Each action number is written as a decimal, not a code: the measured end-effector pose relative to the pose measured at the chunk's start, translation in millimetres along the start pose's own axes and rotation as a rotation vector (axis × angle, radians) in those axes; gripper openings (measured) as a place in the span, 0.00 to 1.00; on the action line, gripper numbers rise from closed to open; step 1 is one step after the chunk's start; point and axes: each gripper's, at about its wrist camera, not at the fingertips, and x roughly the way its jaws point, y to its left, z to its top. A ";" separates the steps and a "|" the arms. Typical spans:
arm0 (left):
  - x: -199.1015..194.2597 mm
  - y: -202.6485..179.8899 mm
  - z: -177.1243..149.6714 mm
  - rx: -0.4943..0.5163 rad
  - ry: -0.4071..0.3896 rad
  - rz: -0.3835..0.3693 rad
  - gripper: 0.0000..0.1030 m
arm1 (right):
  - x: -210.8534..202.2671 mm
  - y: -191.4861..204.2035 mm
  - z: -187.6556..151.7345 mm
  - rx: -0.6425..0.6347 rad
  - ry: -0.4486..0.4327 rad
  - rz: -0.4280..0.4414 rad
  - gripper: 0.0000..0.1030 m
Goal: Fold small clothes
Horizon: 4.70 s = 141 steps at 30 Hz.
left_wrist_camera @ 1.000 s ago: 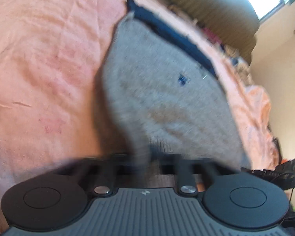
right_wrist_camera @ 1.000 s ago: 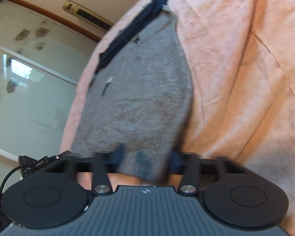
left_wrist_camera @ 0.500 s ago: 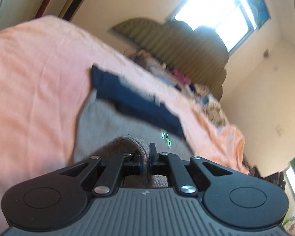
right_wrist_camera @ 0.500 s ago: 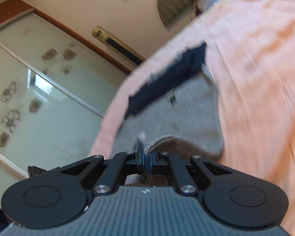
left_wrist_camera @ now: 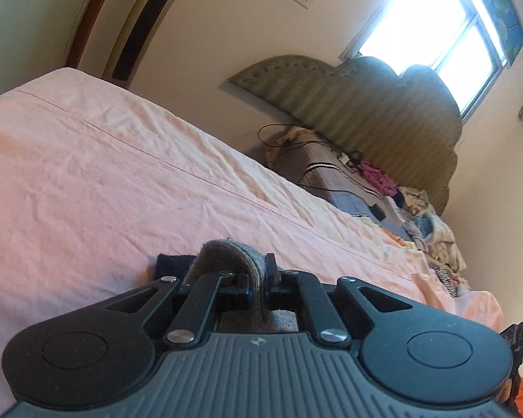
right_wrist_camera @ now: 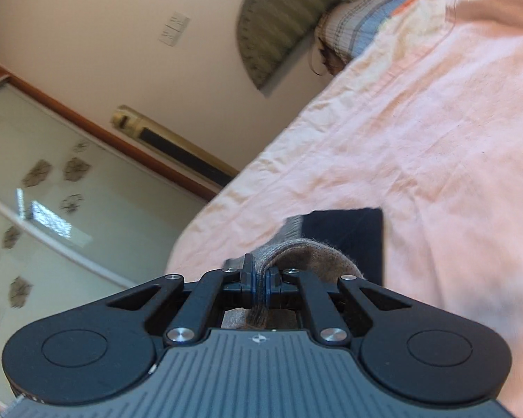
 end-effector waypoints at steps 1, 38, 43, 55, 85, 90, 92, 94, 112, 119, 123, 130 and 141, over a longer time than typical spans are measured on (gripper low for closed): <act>14.8 0.9 3.3 0.010 0.009 0.017 0.06 | 11.3 -6.9 5.4 0.011 0.005 -0.015 0.11; -54.6 36.7 -157.7 -0.415 0.029 0.138 0.05 | -25.7 -11.9 -153.8 0.090 0.012 -0.112 0.13; -70.9 22.5 -151.7 -0.360 0.017 0.139 0.04 | -38.9 -6.7 -152.9 0.071 -0.013 -0.064 0.12; -178.5 37.6 -229.8 -0.217 0.200 0.083 0.04 | -165.2 5.2 -213.5 -0.065 0.098 -0.051 0.16; 14.9 -13.6 -73.2 0.379 0.022 0.354 0.03 | 8.6 32.6 -34.8 -0.376 0.055 -0.192 0.11; 28.6 -0.8 -91.5 0.417 0.037 0.458 0.04 | 27.3 6.8 -47.9 -0.362 0.084 -0.299 0.11; 23.2 -6.5 -94.9 0.439 0.032 0.465 0.07 | 24.3 6.1 -49.7 -0.323 0.066 -0.297 0.14; 9.9 -14.6 -93.6 0.434 0.011 0.489 0.07 | 14.8 15.5 -51.1 -0.333 0.036 -0.334 0.26; 21.8 -48.1 -136.5 0.404 0.015 0.442 0.75 | 41.9 53.8 -113.2 -0.650 -0.017 -0.544 0.80; 21.2 -47.8 -137.0 0.400 0.013 0.439 0.75 | 43.8 87.8 -131.9 -0.690 -0.030 -0.516 0.95; 22.2 -47.9 -137.4 0.399 0.013 0.437 0.75 | 48.0 57.5 -124.7 -0.640 -0.011 -0.524 1.00; 18.1 -51.5 -138.6 0.401 0.009 0.454 0.76 | 47.4 65.1 -127.5 -0.641 -0.023 -0.594 0.98; -18.0 -57.5 -173.5 0.429 0.029 0.342 0.81 | 21.2 70.0 -173.6 -0.714 -0.004 -0.448 1.00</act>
